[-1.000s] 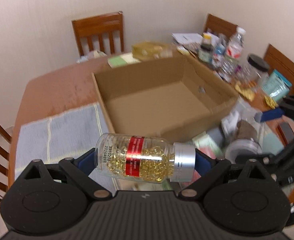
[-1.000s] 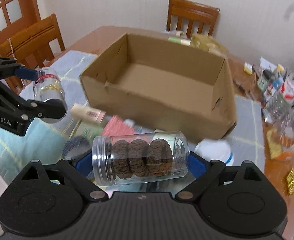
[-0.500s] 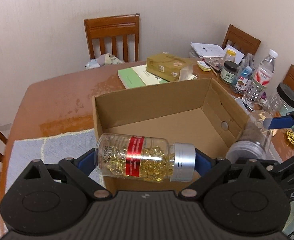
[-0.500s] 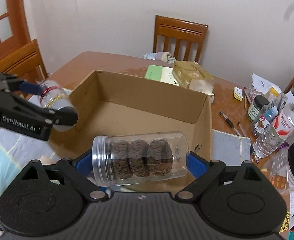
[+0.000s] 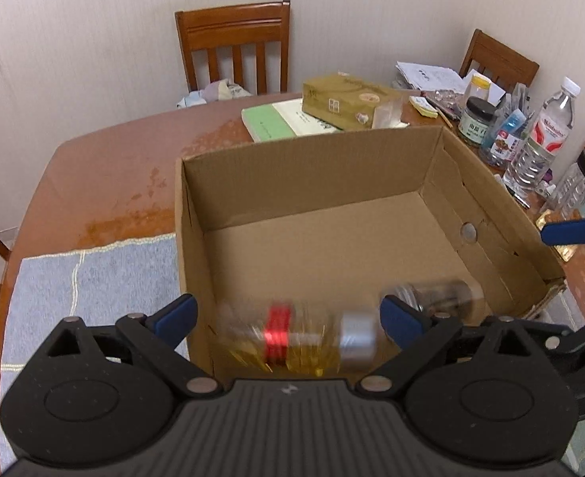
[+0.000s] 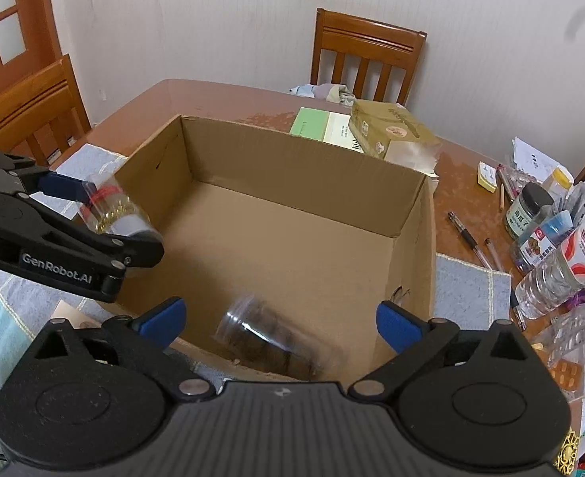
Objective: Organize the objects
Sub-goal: 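Carry both held jars over the cardboard box and open both tools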
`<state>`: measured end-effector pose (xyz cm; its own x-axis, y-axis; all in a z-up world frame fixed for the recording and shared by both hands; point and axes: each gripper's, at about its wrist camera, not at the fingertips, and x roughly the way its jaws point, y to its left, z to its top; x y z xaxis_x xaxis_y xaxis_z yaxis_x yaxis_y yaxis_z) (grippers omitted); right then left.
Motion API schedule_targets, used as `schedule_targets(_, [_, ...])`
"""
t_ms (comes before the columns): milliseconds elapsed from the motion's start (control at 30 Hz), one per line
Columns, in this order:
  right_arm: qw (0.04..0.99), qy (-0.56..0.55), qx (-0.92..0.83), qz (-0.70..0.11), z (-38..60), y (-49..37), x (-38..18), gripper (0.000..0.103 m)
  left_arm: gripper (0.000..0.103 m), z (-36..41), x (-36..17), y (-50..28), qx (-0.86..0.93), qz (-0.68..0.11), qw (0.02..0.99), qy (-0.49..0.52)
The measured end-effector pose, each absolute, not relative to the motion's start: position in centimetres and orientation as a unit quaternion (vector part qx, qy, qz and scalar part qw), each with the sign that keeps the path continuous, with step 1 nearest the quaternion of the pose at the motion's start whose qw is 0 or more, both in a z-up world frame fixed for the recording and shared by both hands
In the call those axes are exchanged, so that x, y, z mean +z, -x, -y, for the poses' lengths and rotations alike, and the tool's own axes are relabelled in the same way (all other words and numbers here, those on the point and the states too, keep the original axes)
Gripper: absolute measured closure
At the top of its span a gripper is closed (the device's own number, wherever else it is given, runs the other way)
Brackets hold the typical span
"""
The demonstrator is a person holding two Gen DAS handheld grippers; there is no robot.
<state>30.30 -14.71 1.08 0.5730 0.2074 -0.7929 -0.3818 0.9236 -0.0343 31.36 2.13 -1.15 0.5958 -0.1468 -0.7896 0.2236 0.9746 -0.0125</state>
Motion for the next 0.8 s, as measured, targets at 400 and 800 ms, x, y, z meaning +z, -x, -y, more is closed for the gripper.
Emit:
schedule_targets(400, [0.888, 0.092, 0.169, -0.417, 15.7, -29.0, 1.6, 0.0, 0.004, -2.5, 0.2, -30.6, -0.089, -0.426, 0.899, -0.039])
schedule_targets(800, [0.891, 0.076, 0.176, -0.412, 17.2, -25.4, 0.9, 0.0, 0.003, -2.2, 0.7, -25.9, -0.072, -0.423, 0.903, -0.033])
